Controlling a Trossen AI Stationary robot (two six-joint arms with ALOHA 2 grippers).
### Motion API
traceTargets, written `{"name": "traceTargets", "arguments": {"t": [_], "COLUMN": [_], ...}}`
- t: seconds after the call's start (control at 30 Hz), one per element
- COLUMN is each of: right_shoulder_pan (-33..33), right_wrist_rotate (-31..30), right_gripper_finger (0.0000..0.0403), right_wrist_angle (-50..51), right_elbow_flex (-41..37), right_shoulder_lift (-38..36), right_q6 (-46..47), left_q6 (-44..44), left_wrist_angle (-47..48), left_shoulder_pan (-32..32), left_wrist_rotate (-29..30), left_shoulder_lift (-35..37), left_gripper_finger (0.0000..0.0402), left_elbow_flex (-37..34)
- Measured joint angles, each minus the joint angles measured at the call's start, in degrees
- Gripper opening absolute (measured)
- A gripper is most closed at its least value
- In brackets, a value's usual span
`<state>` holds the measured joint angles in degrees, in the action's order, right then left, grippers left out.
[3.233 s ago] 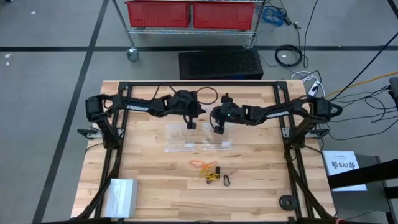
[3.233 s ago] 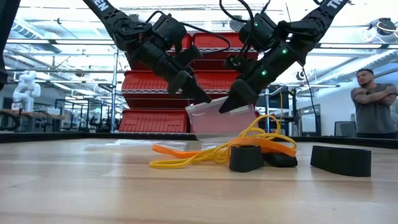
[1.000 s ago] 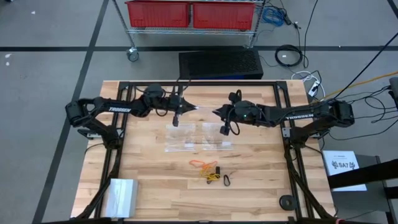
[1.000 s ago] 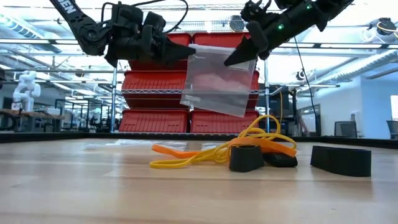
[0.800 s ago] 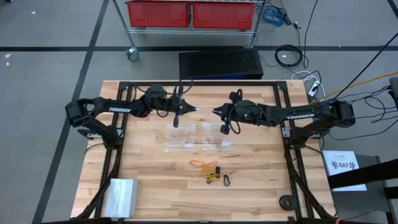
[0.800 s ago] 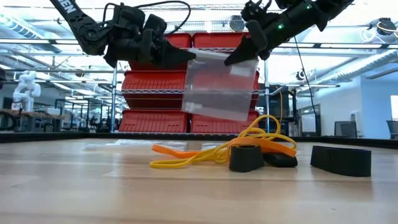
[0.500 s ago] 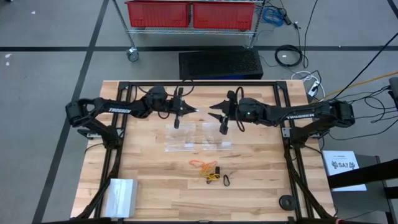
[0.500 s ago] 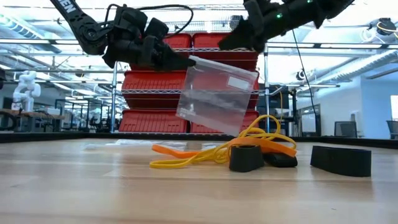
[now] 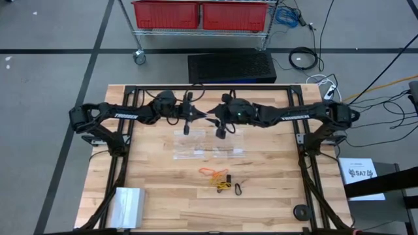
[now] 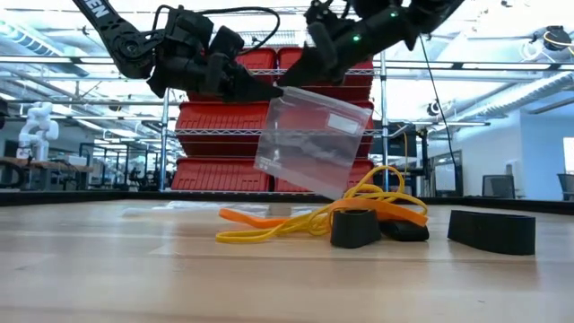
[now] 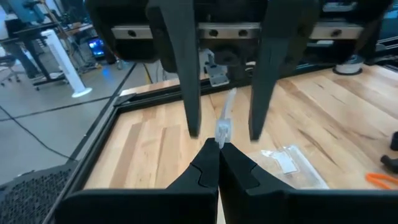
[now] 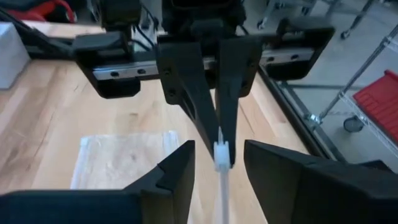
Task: Sort rubber bands
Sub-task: Open the top zip bag
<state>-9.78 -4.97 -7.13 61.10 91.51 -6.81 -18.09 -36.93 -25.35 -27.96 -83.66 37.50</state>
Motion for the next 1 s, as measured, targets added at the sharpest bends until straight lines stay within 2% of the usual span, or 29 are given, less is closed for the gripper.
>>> {"name": "traceTargets", "arguments": {"t": [0.13,0.3,0.37,0.73,1.0], "right_shoulder_pan": [0.1,0.3,0.4,1.5,2.5], "right_wrist_rotate": [-0.1,-2.4,-2.5,-5.5,-8.5], "right_gripper_finger": [0.0106,0.0029,0.0011,0.0014,0.0013], "right_wrist_angle": [1.4,2.6,3.3,14.3,27.2], "right_elbow_flex": [1.8,2.1,2.1,2.2,2.2], "right_shoulder_lift": [1.5,1.4,1.1,-0.9,-3.2], "right_q6": [0.0,0.1,0.1,2.9,6.4], "left_q6": [-0.3,-0.3,-0.3,-0.3,-0.2], "left_wrist_angle": [0.1,1.1,1.0,1.3,1.0], "left_shoulder_pan": [0.0,-0.1,-0.2,-1.0,-2.0], "left_wrist_rotate": [0.2,0.3,0.4,1.2,1.2], "left_shoulder_lift": [0.0,0.0,0.0,0.0,0.0], "left_gripper_finger": [0.0,0.0,0.0,0.0,0.0], "left_elbow_flex": [0.0,0.0,0.0,0.0,0.0]}}
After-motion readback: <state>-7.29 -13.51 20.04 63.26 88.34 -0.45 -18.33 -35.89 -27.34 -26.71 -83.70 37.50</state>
